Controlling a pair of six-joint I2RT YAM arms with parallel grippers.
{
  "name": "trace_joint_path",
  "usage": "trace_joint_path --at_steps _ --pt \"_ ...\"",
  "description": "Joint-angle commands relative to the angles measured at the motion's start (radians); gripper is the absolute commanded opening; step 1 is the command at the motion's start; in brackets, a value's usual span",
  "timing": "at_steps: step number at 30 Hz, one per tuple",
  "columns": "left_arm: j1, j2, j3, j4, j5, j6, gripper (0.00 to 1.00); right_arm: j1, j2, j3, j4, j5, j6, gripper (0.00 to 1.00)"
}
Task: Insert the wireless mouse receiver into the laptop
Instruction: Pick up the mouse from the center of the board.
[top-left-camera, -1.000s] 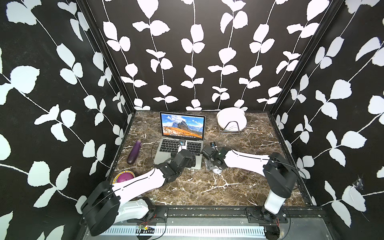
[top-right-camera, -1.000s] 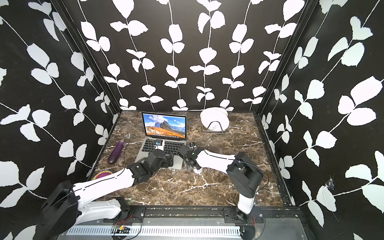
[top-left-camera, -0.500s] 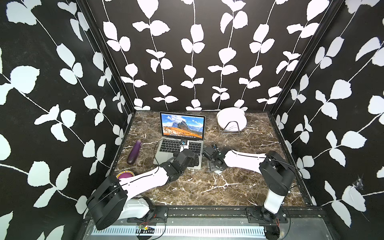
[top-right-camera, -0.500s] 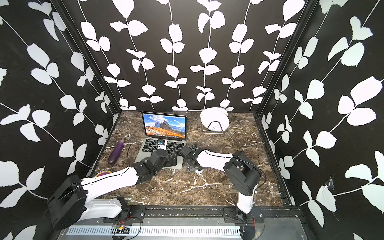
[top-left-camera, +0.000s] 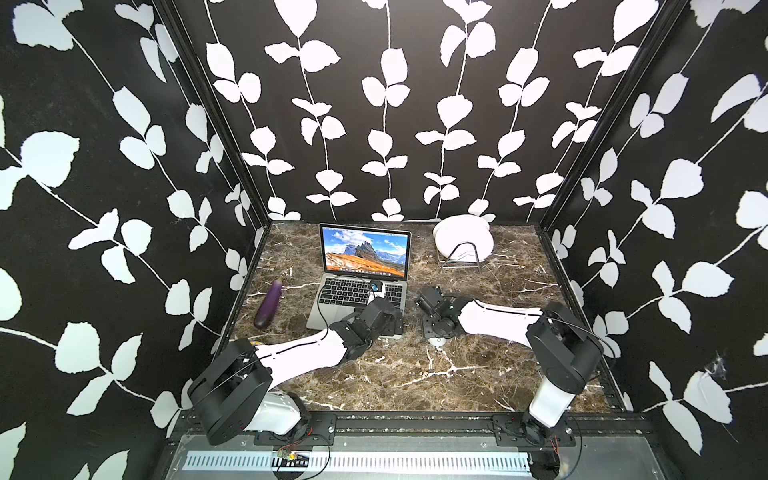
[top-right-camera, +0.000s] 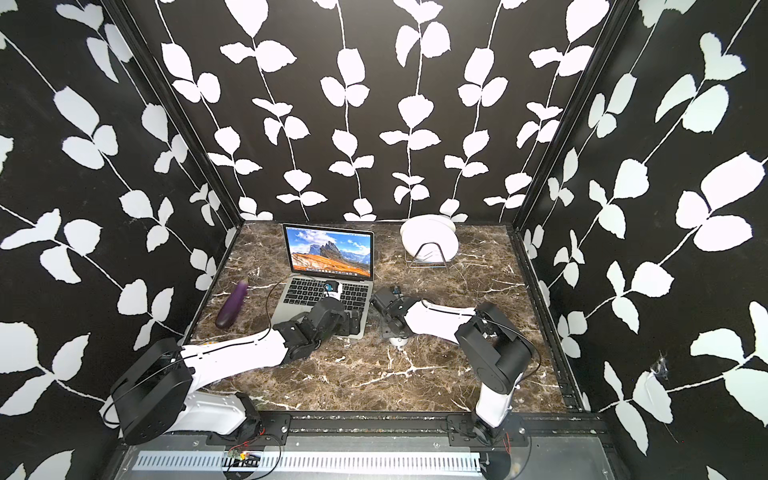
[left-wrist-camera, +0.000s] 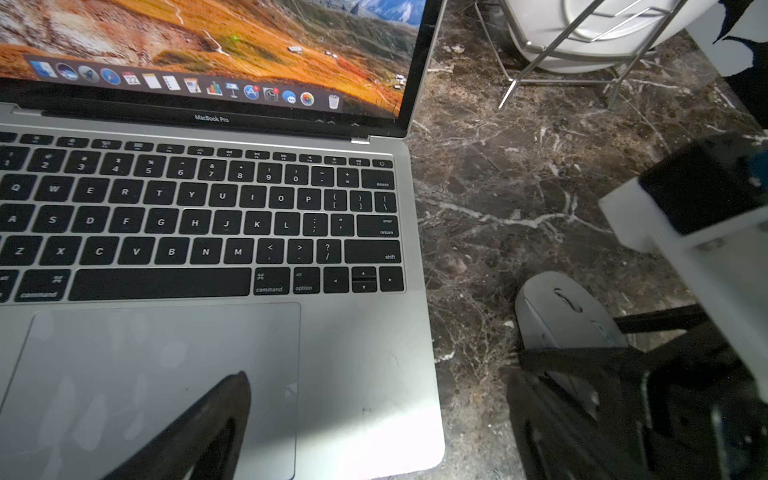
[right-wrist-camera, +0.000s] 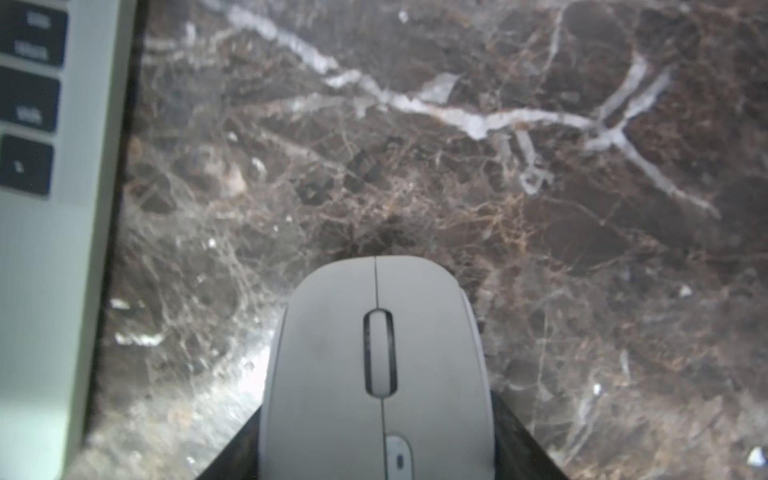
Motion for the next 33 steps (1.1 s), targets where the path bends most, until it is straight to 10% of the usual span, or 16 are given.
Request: trace_joint_path --at_steps 1,6,19,25,33 --pt "-0.006 0.023 0.029 0.041 0.038 0.011 0.98 -0.023 -0.034 -0.042 0.009 -0.057 -0.034 0.4" --pt "-0.006 0.055 0.042 0.073 0.08 0.017 0.98 -0.09 -0.091 -0.09 0.059 -0.205 -0.081 0.15" --pt "-0.003 0.075 0.092 0.095 0.188 -0.009 0.98 -0.321 -0.043 -0.259 0.616 -1.029 0.031 0.0" --pt "0.041 0.143 0.18 0.059 0.415 -0.236 0.99 -0.344 0.015 -0.359 1.046 -1.181 0.202 0.0" --pt "0.113 0.101 0.106 0.154 0.514 -0.489 0.98 -0.346 0.018 -0.382 1.168 -1.246 0.196 0.0"
